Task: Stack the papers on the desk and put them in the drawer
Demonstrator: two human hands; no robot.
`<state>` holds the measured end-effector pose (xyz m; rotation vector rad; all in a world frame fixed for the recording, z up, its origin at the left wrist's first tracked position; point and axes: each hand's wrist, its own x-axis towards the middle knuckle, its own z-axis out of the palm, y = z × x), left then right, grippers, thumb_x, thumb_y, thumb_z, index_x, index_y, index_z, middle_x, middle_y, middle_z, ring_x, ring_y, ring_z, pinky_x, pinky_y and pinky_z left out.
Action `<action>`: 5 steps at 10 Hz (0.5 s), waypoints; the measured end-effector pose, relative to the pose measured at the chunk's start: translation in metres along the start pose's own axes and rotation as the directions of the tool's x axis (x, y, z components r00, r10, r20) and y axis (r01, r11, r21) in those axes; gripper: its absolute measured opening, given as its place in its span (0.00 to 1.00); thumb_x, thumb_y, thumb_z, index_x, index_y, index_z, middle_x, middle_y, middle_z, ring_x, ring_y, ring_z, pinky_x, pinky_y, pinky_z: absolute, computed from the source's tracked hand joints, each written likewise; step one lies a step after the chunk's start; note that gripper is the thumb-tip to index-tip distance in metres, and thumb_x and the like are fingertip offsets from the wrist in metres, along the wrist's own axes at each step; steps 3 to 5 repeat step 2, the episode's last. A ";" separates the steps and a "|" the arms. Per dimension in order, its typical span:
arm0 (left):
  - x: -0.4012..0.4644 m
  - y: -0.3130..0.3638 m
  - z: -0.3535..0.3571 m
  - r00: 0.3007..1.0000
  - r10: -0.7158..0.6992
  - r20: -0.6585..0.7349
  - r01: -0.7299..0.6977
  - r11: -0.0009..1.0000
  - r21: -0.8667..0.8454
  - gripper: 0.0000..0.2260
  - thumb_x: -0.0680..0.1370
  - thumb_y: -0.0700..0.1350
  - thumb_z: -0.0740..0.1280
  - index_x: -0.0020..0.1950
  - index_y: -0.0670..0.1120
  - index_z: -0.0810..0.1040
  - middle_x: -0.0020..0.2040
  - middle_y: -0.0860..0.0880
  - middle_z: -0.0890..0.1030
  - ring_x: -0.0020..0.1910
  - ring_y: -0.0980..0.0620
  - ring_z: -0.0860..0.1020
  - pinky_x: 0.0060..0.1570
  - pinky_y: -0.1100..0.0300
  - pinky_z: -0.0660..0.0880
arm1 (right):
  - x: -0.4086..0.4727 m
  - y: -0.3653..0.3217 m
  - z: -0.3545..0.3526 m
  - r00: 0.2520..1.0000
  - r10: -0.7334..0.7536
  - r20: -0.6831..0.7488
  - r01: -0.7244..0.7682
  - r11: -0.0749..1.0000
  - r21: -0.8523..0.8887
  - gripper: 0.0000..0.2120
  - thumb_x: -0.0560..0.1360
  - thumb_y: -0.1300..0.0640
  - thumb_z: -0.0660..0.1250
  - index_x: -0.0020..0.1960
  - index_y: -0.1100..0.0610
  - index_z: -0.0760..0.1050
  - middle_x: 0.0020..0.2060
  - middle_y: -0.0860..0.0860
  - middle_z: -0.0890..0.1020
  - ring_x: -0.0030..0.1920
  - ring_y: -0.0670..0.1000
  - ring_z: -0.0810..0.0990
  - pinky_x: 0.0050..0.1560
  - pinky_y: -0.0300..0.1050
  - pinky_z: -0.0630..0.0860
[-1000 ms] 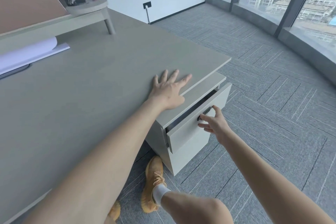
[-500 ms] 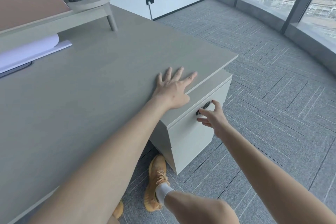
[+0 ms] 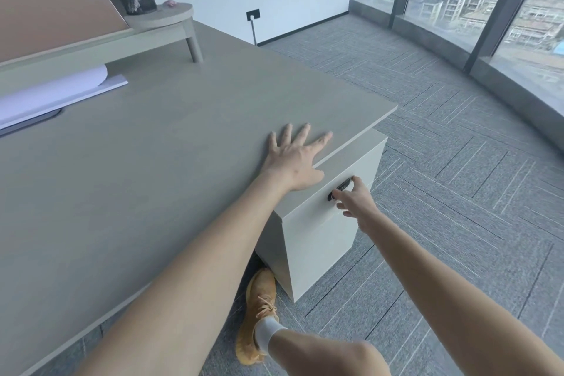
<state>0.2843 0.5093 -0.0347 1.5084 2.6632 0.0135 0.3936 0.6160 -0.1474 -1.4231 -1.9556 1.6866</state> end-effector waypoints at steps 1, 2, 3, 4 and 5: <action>-0.001 -0.002 0.000 0.999 0.009 -0.039 -0.013 0.995 -0.095 0.35 0.74 0.56 0.62 0.79 0.63 0.54 0.82 0.48 0.51 0.80 0.40 0.46 0.76 0.39 0.43 | -0.016 -0.010 -0.006 0.987 -0.158 -0.039 0.142 0.952 -0.271 0.11 0.73 0.55 0.70 0.51 0.57 0.73 0.41 0.52 0.78 0.48 0.58 0.77 0.37 0.46 0.69; -0.008 -0.008 -0.007 0.993 -0.107 -0.053 0.072 0.891 -0.448 0.28 0.74 0.54 0.65 0.74 0.55 0.69 0.78 0.47 0.66 0.78 0.46 0.60 0.75 0.52 0.54 | -0.032 -0.023 -0.016 0.962 -0.274 -0.016 0.248 0.893 -0.376 0.09 0.75 0.57 0.68 0.53 0.59 0.79 0.45 0.54 0.82 0.53 0.58 0.80 0.37 0.40 0.70; -0.008 -0.008 -0.007 0.993 -0.107 -0.053 0.072 0.891 -0.448 0.28 0.74 0.54 0.65 0.74 0.55 0.69 0.78 0.47 0.66 0.78 0.46 0.60 0.75 0.52 0.54 | -0.032 -0.023 -0.016 0.962 -0.274 -0.016 0.248 0.893 -0.376 0.09 0.75 0.57 0.68 0.53 0.59 0.79 0.45 0.54 0.82 0.53 0.58 0.80 0.37 0.40 0.70; -0.008 -0.008 -0.007 0.993 -0.107 -0.053 0.072 0.891 -0.448 0.28 0.74 0.54 0.65 0.74 0.55 0.69 0.78 0.47 0.66 0.78 0.46 0.60 0.75 0.52 0.54 | -0.032 -0.023 -0.016 0.962 -0.274 -0.016 0.248 0.893 -0.376 0.09 0.75 0.57 0.68 0.53 0.59 0.79 0.45 0.54 0.82 0.53 0.58 0.80 0.37 0.40 0.70; -0.008 -0.008 -0.007 0.993 -0.107 -0.053 0.072 0.891 -0.448 0.28 0.74 0.54 0.65 0.74 0.55 0.69 0.78 0.47 0.66 0.78 0.46 0.60 0.75 0.52 0.54 | -0.032 -0.023 -0.016 0.962 -0.274 -0.016 0.248 0.893 -0.376 0.09 0.75 0.57 0.68 0.53 0.59 0.79 0.45 0.54 0.82 0.53 0.58 0.80 0.37 0.40 0.70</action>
